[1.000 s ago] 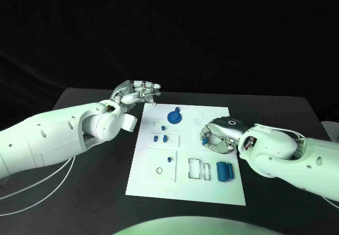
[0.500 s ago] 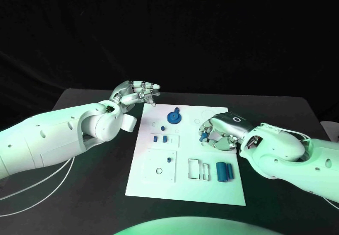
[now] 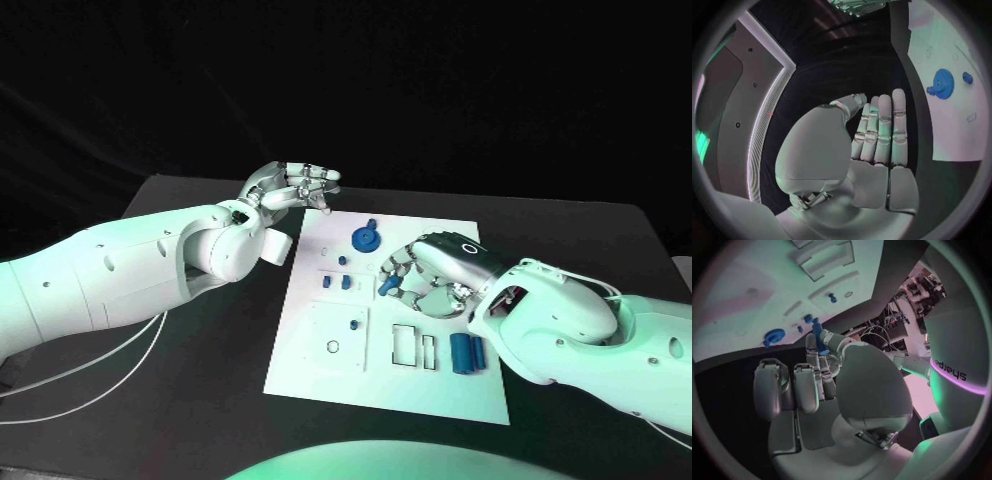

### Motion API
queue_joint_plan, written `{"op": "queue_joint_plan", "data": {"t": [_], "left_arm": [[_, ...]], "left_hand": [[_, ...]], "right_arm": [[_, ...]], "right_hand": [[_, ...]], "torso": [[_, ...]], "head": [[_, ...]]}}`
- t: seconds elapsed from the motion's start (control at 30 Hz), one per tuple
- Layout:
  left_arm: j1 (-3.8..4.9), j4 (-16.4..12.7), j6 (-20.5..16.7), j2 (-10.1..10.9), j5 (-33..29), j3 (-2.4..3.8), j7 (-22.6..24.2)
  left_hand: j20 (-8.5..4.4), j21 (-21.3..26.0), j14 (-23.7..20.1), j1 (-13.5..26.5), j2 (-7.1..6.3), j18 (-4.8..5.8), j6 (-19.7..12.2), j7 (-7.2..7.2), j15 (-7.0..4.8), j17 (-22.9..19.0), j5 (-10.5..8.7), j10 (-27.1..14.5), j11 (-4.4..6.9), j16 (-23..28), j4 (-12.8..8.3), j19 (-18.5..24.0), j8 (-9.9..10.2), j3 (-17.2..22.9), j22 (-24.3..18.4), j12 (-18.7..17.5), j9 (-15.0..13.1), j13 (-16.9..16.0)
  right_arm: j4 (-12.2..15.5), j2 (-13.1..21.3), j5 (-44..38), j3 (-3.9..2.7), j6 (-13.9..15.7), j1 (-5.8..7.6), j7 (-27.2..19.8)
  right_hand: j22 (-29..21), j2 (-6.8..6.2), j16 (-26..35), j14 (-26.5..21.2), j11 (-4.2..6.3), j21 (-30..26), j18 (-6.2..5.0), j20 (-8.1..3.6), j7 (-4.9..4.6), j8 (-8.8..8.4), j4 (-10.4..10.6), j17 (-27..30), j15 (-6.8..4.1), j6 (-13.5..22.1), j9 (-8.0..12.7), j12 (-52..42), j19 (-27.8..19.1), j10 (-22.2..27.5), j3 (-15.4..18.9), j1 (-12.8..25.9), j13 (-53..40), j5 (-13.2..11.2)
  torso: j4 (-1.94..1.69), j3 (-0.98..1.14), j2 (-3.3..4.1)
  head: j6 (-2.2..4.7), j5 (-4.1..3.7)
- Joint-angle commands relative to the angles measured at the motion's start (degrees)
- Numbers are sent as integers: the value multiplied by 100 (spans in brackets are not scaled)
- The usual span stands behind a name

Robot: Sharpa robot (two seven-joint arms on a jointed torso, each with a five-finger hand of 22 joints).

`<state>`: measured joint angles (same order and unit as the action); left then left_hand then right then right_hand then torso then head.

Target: Assemble the parts on the task board

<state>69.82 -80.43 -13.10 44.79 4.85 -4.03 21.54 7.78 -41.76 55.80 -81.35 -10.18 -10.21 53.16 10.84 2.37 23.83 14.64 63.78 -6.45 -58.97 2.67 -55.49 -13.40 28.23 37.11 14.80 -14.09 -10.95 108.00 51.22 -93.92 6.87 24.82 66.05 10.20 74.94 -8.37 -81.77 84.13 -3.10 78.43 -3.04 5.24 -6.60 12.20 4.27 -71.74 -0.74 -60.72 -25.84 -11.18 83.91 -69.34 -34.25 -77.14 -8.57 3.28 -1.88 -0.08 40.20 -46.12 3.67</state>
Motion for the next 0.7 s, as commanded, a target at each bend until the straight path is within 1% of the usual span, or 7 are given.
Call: {"op": "queue_joint_plan", "data": {"t": [0.03, 0.13, 0.17, 0.23, 0.27, 0.43, 0.7], "left_arm": [[2, 25, 88, -35, 6, 3, 26], [2, 41, 91, -50, 6, 3, 27], [2, 45, 90, -55, 6, 3, 27], [2, 53, 91, -66, 6, 3, 27], [2, 54, 91, -68, 6, 3, 27], [2, 61, 105, -97, 6, 2, 24], [2, 59, 120, -119, 6, 2, 16]], "left_hand": [[-14, -17, 8, -46, 10, -27, 0, 1, 20, -5, 31, -37, -17, 31, -33, -26, 29, 14, 5, 34, 7, -8], [-14, -17, 8, -46, 10, -27, 0, 1, 20, -5, 31, -37, -17, 31, -33, -26, 29, 14, 5, 34, 7, -8], [-14, -17, 8, -46, 10, -27, 0, 1, 20, -5, 31, -37, -17, 31, -33, -26, 29, 14, 5, 34, 7, -8], [-14, -17, 8, -46, 10, -27, 0, 1, 20, -5, 31, -37, -17, 31, -33, -26, 29, 14, 5, 34, 7, -8], [-14, -17, 8, -46, 10, -27, 0, 1, 20, -5, 31, -37, -17, 31, -33, -26, 29, 14, 5, 34, 7, -8], [-14, -17, 8, -46, 10, -27, 0, 1, 20, -5, 31, -37, -17, 31, -33, -26, 29, 14, 5, 34, 7, -8], [-15, -23, 7, -54, 12, -26, -1, 2, 20, -8, 31, -39, -18, 33, -41, -25, 30, 15, 11, 39, 9, -9]], "right_arm": [[3, -177, 86, 11, 115, -96, -115], [-20, -340, 50, 25, 115, -204, -143], [-40, -415, 21, 33, 112, -258, -158], [-83, -535, -26, 46, 104, -358, -179], [-94, -561, -38, 49, 102, -379, -183], [-250, -822, -168, 80, 71, -578, -219], [-486, -1110, -338, 110, -31, -754, -219]], "right_hand": [[1107, 10, 6, 231, -1, -10, 64, -32, -8, 66, -31, 1, -40, -19, -117, 39, 152, -33, -18, -31, -8, 34], [1107, 10, 6, 231, -1, -10, 64, -32, -8, 66, -31, 1, -40, -19, -117, 39, 152, -33, -18, -31, -8, 34], [1107, 10, 6, 231, -1, -10, 64, -32, -8, 66, -31, 1, -40, -19, -117, 39, 152, -33, -18, -31, -8, 34], [1108, 12, 8, 230, -2, -9, 64, -33, -10, 68, -38, 7, -40, -17, -121, 39, 153, -38, -22, -37, -10, 39], [1108, 12, 8, 230, -2, -9, 64, -33, -10, 68, -38, 7, -40, -17, -121, 39, 153, -38, -22, -37, -10, 39], [1101, 12, 11, 229, -2, -29, 60, -33, -11, 69, -41, 14, -40, -17, -123, 40, 145, -40, -23, -39, -11, 41], [1099, 9, 11, 229, -4, -39, 58, -34, -15, 70, -50, 14, -40, -12, -128, 44, 141, -39, -26, -44, -12, 46]], "torso": [[-10, 1, 0], [-12, -4, 4], [-5, -10, 5], [-3, -14, 5], [6, -12, 6], [2, -5, 5], [0, 0, 10]], "head": [[-20, 110], [-41, 154], [-44, 178], [-54, 201], [-59, 214], [-71, 266], [-96, 306]]}}
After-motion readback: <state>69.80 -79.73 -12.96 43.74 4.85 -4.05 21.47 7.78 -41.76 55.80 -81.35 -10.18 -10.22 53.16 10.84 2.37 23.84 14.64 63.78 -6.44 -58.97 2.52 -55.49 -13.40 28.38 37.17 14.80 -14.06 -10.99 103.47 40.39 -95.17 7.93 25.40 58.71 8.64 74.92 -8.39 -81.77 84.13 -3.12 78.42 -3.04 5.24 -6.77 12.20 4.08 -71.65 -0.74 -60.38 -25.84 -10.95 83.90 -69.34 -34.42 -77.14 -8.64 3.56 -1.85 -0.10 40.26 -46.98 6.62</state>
